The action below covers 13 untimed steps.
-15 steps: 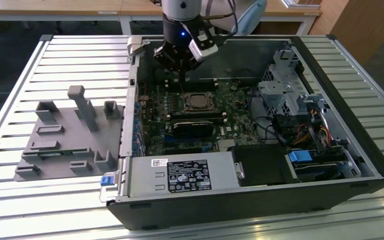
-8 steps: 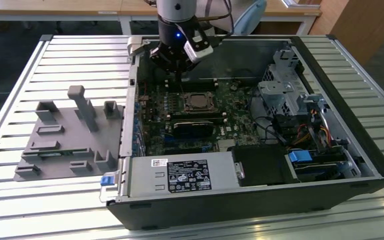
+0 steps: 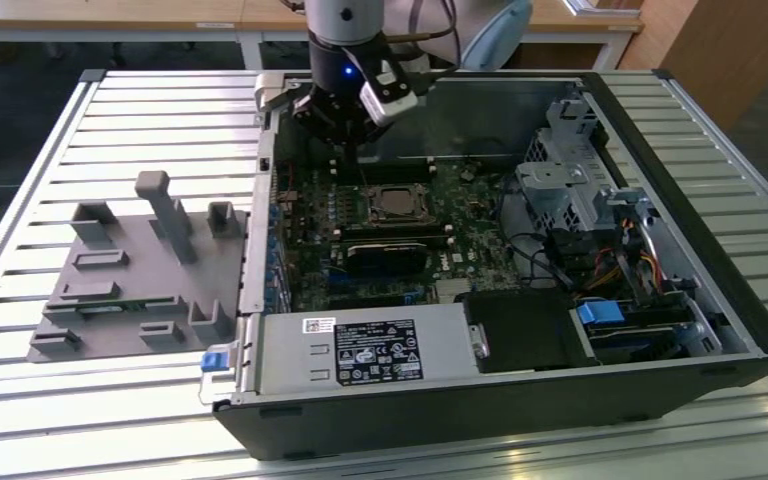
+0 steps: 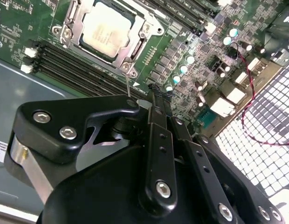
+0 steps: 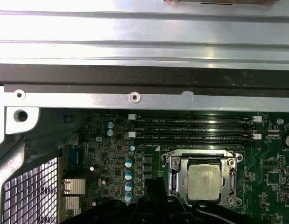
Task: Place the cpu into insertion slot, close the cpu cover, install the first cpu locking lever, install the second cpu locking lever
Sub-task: 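Install the first cpu locking lever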
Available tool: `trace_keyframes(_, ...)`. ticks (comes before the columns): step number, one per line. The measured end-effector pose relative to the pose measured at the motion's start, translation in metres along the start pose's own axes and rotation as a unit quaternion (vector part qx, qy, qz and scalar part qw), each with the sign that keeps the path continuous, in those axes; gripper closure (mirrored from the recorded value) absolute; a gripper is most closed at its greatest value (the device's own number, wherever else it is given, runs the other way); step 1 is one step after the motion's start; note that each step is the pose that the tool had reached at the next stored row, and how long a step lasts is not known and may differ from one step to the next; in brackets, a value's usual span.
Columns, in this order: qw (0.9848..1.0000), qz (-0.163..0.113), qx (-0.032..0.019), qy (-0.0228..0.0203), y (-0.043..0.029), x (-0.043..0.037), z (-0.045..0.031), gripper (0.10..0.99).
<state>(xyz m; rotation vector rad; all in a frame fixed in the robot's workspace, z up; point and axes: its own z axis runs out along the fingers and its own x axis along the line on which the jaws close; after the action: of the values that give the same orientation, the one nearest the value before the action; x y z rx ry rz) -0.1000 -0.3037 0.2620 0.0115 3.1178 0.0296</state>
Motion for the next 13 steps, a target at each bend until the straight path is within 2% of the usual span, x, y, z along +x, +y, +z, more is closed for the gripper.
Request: trace_keyframes(13,1.0000,0.000,0.0000,0.0000,0.0104,0.0042,0.0047,0.965)
